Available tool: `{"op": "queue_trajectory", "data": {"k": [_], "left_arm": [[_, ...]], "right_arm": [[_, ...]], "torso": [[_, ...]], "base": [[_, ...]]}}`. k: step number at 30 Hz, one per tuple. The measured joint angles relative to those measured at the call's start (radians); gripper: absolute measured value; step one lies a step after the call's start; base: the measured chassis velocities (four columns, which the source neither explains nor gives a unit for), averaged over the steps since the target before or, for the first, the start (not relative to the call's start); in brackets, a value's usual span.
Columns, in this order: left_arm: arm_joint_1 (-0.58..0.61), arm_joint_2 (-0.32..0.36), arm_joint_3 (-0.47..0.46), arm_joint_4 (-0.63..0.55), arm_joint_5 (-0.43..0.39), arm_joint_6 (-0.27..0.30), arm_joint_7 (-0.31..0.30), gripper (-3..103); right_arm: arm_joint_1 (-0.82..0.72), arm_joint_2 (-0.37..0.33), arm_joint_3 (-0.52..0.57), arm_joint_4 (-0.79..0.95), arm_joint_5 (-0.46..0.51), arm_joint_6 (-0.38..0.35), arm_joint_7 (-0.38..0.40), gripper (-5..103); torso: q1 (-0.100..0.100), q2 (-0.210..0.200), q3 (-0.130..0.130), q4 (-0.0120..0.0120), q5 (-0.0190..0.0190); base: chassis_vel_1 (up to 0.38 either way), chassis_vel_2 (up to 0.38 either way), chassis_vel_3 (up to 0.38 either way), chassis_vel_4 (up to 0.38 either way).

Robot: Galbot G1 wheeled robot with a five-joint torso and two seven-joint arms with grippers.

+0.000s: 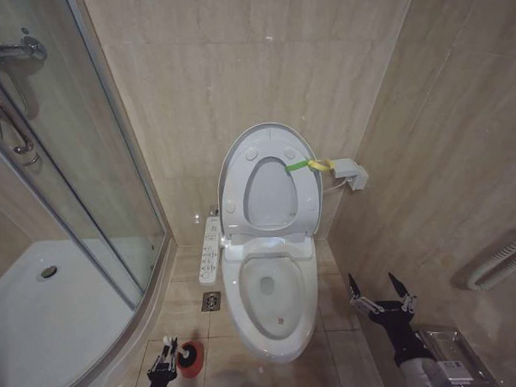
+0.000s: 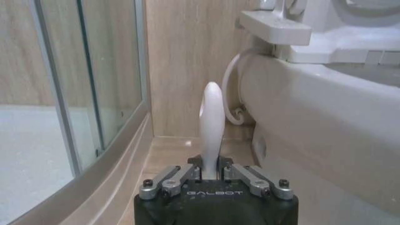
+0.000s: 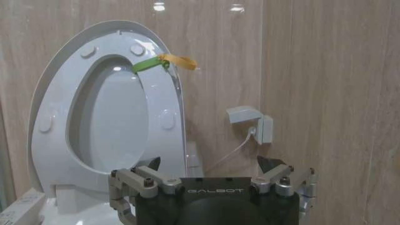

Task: Open the toilet lid, clean the toilet bowl with a toilet brush, close the toilet lid, and flush.

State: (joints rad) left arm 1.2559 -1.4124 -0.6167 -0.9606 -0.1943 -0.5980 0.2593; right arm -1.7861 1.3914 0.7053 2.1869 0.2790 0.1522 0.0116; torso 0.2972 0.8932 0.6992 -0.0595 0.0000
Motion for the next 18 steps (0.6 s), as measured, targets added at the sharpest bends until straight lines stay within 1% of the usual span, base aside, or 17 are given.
{"op": "queue_trajectory", "data": {"k": [9, 11, 13, 15, 16, 18], "left_arm": [[0.045, -0.002, -0.001, -0.09, -0.02, 0.021, -0.011, 16], [0.067, -0.002, 0.0, -0.141, -0.032, 0.037, -0.017, 16], [0.075, -0.002, 0.0, -0.157, -0.035, 0.042, -0.02, 16], [0.098, -0.003, 0.0, -0.209, -0.037, 0.057, -0.032, 16], [0.098, -0.003, 0.0, -0.209, -0.037, 0.057, -0.032, 16], [0.124, -0.005, -0.001, -0.271, -0.038, 0.072, -0.054, 16]], "right_arm": [[0.0, 0.0, 0.0, 0.0, 0.0, 0.0, 0.0, 100], [0.0, 0.0, 0.0, 0.0, 0.0, 0.0, 0.0, 100], [0.0, 0.0, 0.0, 0.0, 0.0, 0.0, 0.0, 100], [0.0, 0.0, 0.0, 0.0, 0.0, 0.0, 0.0, 100], [0.0, 0.0, 0.0, 0.0, 0.0, 0.0, 0.0, 100], [0.0, 0.0, 0.0, 0.0, 0.0, 0.0, 0.0, 100]], "torso": [[0.0, 0.0, 0.0, 0.0, 0.0], [0.0, 0.0, 0.0, 0.0, 0.0], [0.0, 0.0, 0.0, -0.0001, 0.0], [0.0, 0.0, 0.0, 0.0001, -0.0001], [0.0, 0.0, 0.0, 0.0001, -0.0001], [0.0, 0.0, 0.0, 0.0, 0.0]], "base": [[0.0, 0.0, 0.0, 0.0], [0.0, 0.0, 0.0, 0.0], [0.0, 0.0, 0.0, 0.0], [0.0, 0.0, 0.0, 0.0], [0.0, 0.0, 0.0, 0.0], [0.0, 0.0, 0.0, 0.0]]}}
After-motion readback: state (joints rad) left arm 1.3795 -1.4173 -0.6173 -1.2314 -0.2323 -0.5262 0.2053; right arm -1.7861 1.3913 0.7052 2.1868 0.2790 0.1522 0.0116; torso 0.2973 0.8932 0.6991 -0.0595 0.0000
